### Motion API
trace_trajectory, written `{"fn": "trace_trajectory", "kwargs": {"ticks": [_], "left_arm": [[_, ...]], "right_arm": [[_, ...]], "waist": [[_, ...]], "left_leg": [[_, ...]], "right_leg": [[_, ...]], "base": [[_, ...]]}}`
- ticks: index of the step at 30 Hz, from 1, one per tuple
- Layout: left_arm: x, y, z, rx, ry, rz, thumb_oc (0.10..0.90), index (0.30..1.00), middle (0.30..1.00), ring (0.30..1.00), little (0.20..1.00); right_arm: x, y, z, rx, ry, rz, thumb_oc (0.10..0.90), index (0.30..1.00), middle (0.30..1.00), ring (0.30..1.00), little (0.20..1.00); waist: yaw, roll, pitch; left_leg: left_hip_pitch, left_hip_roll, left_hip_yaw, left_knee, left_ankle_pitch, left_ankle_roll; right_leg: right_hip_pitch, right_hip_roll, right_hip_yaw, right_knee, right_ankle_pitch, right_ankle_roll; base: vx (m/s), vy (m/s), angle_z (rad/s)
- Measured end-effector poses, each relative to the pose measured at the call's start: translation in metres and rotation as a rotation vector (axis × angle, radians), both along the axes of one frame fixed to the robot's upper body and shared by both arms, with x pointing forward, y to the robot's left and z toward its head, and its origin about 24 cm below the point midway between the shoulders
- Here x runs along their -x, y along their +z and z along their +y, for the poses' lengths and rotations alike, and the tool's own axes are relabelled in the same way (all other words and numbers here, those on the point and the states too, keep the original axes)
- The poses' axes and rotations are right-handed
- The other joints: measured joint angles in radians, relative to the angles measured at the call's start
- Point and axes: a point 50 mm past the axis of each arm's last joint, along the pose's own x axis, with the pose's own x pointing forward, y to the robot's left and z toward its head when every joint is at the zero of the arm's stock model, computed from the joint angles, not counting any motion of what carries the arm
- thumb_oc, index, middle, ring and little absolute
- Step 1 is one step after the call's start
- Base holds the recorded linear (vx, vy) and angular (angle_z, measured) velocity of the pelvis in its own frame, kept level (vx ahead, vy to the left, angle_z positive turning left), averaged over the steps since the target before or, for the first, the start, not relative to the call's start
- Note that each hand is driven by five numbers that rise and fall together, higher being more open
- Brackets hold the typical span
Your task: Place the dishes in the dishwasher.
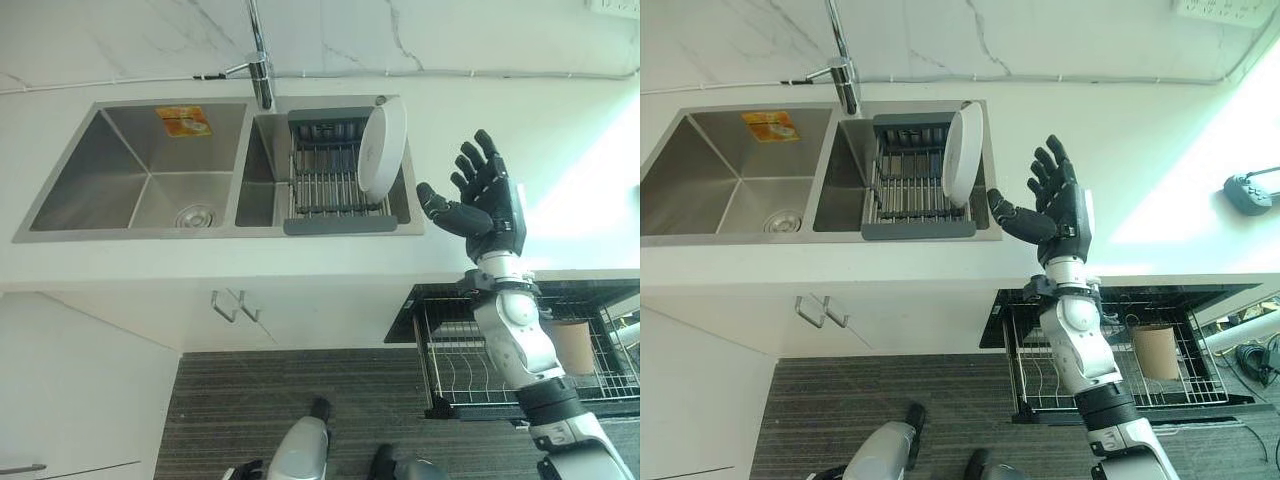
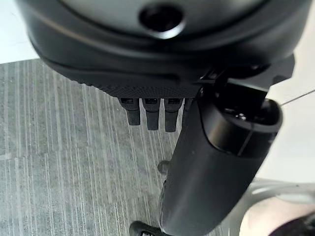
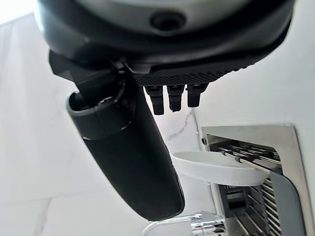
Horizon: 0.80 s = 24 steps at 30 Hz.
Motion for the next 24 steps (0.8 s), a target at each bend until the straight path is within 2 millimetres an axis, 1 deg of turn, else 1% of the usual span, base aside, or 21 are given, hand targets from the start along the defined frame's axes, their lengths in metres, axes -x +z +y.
{"fn": "trace_trajectory", "kwargs": {"ticks": [5, 7, 8, 10, 12, 13, 17, 19, 22, 24], "left_arm": [[-0.003, 0.001, 0.000, -0.009, -0.034, -0.010, 0.800, 0.900, 0.900, 0.900, 0.900], [-0.005, 0.001, 0.000, -0.018, -0.067, -0.008, 0.800, 0.900, 0.900, 0.900, 0.900], [-0.005, 0.000, 0.000, -0.019, -0.075, -0.004, 0.800, 0.900, 0.900, 0.900, 0.900], [-0.006, 0.000, 0.000, -0.014, -0.102, 0.003, 0.800, 0.900, 0.900, 0.900, 0.900], [-0.008, 0.000, -0.001, -0.025, -0.166, 0.007, 0.800, 0.900, 0.900, 0.900, 0.900], [-0.009, 0.001, -0.001, -0.030, -0.193, 0.000, 0.800, 0.900, 0.900, 0.900, 0.900], [-0.014, 0.002, -0.001, -0.038, -0.293, 0.005, 0.800, 0.900, 0.900, 0.900, 0.900], [-0.021, 0.003, -0.003, -0.033, -0.311, -0.014, 0.800, 0.900, 0.900, 0.900, 0.900], [-0.024, 0.004, -0.004, -0.033, -0.360, -0.014, 0.800, 0.900, 0.900, 0.900, 0.900], [-0.023, 0.004, -0.005, -0.035, -0.375, -0.010, 0.800, 0.900, 0.900, 0.900, 0.900]], "right_arm": [[0.000, 0.001, 0.001, -0.004, 0.000, -0.002, 0.800, 0.900, 0.900, 0.900, 0.900], [-0.003, 0.004, 0.002, -0.004, -0.001, -0.004, 0.800, 0.900, 0.900, 0.900, 0.900], [-0.004, 0.007, 0.003, -0.003, 0.002, -0.009, 0.800, 0.900, 0.900, 0.900, 0.900], [-0.009, 0.019, 0.006, -0.001, 0.013, -0.041, 0.800, 0.900, 0.900, 0.900, 0.900], [-0.014, 0.033, 0.010, -0.009, 0.029, -0.066, 0.800, 0.900, 0.900, 0.900, 0.900], [-0.018, 0.037, 0.010, -0.036, 0.037, -0.063, 0.800, 0.900, 0.900, 0.900, 0.900], [-0.022, 0.035, 0.008, -0.082, 0.027, -0.026, 0.800, 0.900, 0.900, 0.900, 0.900], [-0.023, 0.037, 0.008, -0.083, 0.016, -0.024, 0.800, 0.900, 0.900, 0.900, 0.900], [-0.036, 0.044, 0.000, -0.071, -0.028, -0.006, 0.800, 0.900, 0.900, 0.900, 0.900], [-0.038, 0.045, -0.003, -0.089, -0.036, 0.003, 0.800, 0.900, 0.900, 0.900, 0.900]], "waist": [[0.019, 0.000, 0.000], [0.021, 0.000, 0.000], [0.020, 0.000, 0.000], [0.020, 0.000, 0.000], [0.021, 0.000, 0.000], [0.023, -0.001, -0.001], [0.024, -0.001, -0.001], [0.024, -0.001, -0.001], [0.023, 0.000, -0.001], [0.026, 0.000, -0.001]], "left_leg": [[0.000, -0.003, -0.002, 0.002, 0.001, 0.001], [0.000, -0.006, -0.004, 0.002, 0.001, 0.002], [0.000, -0.006, -0.005, 0.002, 0.001, 0.002], [0.000, -0.014, -0.010, 0.002, 0.002, 0.005], [0.001, -0.017, -0.012, 0.004, 0.002, 0.008], [0.000, -0.019, -0.012, 0.006, 0.002, 0.010], [-0.002, -0.022, -0.012, 0.007, 0.001, 0.015], [-0.005, -0.026, -0.015, 0.007, 0.001, 0.017], [-0.018, -0.032, -0.019, 0.014, -0.001, 0.022], [-0.024, -0.036, -0.020, 0.021, -0.004, 0.027]], "right_leg": [[0.001, -0.003, -0.003, 0.004, 0.000, 0.000], [0.003, -0.005, -0.006, 0.004, 0.000, 0.000], [0.004, -0.006, -0.007, 0.004, 0.000, 0.001], [0.008, -0.011, -0.014, 0.003, 0.000, 0.003], [0.011, -0.016, -0.017, 0.003, 0.000, 0.005], [0.013, -0.018, -0.019, 0.002, 0.001, 0.007], [0.014, -0.021, -0.020, 0.002, 0.003, 0.010], [0.012, -0.025, -0.022, 0.004, 0.003, 0.011], [0.006, -0.029, -0.028, 0.006, 0.003, 0.016], [0.006, -0.033, -0.032, 0.005, 0.001, 0.020]], "base": [[0.00, 0.004, 0.01], [0.02, 0.024, 0.05], [0.04, 0.034, 0.05], [0.05, 0.034, 0.10], [0.06, 0.031, 0.08], [0.05, 0.029, 0.05], [0.02, 0.017, 0.01], [0.01, 0.020, 0.05], [0.02, 0.013, 0.08], [0.01, 0.012, 0.06]]}}
